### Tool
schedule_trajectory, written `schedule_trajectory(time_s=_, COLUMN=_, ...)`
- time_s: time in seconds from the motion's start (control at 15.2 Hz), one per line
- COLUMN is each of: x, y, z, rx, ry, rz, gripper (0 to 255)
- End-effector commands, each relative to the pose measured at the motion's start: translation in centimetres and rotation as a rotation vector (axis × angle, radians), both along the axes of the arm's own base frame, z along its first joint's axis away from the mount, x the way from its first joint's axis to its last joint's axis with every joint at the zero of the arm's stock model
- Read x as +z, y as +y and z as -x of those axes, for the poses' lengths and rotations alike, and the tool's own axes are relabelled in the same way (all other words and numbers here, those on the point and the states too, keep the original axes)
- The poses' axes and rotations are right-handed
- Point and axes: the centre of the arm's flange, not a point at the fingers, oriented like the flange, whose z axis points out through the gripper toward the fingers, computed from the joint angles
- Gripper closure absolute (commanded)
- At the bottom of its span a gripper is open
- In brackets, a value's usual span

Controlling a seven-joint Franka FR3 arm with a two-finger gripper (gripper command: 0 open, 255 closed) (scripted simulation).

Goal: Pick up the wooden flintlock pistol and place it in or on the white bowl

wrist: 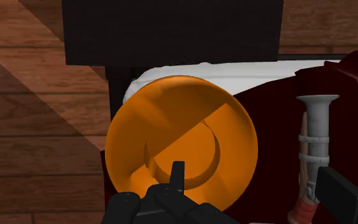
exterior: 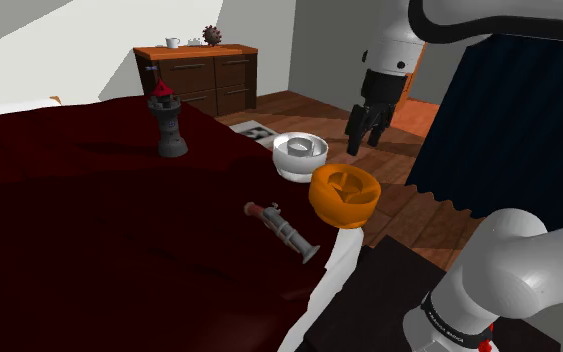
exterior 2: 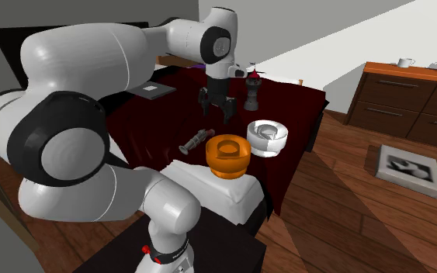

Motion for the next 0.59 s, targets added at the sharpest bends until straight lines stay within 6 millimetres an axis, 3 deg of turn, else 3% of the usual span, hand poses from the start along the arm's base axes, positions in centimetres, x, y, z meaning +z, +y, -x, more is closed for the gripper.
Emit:
schedule_trajectory(time_s=0.0, x=0.0, y=0.0, z=0.0, rx=0.0, ry=0.0, rz=0.0, gripper=0)
schedule_trajectory(time_s=0.53, x=-6.1, y=7.7, z=-4.8, rx=-0.005, ry=0.03, rz=0.015, gripper=0)
